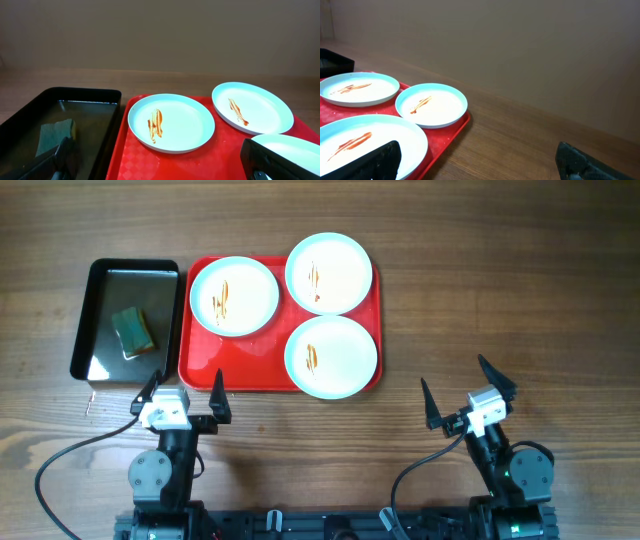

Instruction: Clean dirty plates on tray and stack at the side

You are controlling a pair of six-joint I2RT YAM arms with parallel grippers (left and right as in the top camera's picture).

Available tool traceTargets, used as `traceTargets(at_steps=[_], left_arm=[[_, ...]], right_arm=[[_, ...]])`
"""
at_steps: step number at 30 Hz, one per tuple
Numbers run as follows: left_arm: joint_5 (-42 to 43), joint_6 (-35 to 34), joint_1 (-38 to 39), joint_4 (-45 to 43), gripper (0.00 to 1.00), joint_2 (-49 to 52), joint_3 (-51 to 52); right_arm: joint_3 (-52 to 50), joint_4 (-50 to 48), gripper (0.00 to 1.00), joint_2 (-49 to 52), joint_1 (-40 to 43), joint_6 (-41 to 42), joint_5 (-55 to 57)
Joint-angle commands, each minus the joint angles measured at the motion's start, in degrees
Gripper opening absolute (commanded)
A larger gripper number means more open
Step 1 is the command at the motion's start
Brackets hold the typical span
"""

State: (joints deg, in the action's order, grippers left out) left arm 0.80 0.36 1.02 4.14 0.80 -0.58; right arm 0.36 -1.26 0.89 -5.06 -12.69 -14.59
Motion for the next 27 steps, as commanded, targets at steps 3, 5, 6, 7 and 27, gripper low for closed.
traceTargets(at_steps=[3, 5, 6, 7, 27], left_arm=[[0.9, 0.5, -0.1, 0.2, 1.0, -0.4, 0.2], [0.9, 0.5, -0.1, 0.2, 1.0, -0.4, 0.2], [0.9, 0.5, -0.1, 0.2, 1.0, -0.4, 0.2], [0.9, 0.5, -0.1, 0.2, 1.0, -0.4, 0.2], [0.9, 0.5, -0.1, 0.2, 1.0, -0.4, 0.2]], right_arm=[[-0.1, 0.0, 0.99, -0.5, 0.1, 0.8, -0.9], [-0.1, 0.0, 1.0, -0.5, 0.1, 0.8, -0.9], [-0.1, 0.0, 1.0, -0.5, 0.1, 0.8, -0.9], [-0.1, 0.0, 0.99, -0.5, 0.1, 0.8, -0.9], [-0.1, -0.2, 0.99, -0.5, 0.1, 0.9, -1.0]])
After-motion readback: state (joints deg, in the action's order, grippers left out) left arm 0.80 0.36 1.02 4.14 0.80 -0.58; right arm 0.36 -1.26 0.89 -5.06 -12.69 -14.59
